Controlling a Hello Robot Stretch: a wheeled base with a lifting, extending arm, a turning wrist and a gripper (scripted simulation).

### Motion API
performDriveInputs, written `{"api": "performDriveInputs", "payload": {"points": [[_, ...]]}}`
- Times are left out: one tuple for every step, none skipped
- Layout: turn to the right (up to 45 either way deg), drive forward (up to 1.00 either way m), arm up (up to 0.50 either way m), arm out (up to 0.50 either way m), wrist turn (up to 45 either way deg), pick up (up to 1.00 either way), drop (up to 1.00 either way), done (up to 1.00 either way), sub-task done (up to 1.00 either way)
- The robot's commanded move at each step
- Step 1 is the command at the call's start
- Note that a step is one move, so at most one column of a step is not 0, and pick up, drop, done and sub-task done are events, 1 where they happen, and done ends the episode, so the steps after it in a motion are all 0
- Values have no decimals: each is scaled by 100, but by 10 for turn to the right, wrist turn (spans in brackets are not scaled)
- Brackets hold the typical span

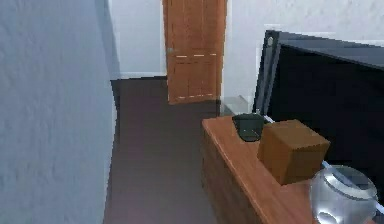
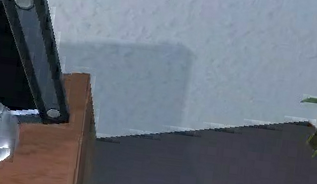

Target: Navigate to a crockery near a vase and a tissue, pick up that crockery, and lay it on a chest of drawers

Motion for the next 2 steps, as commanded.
{"api": "performDriveInputs", "payload": {"points": [[0, 30, 0, 0, 0, 0, 0, 0, 0], [-450, 0, 0, 0, 0, 0, 0, 0, 0]]}}
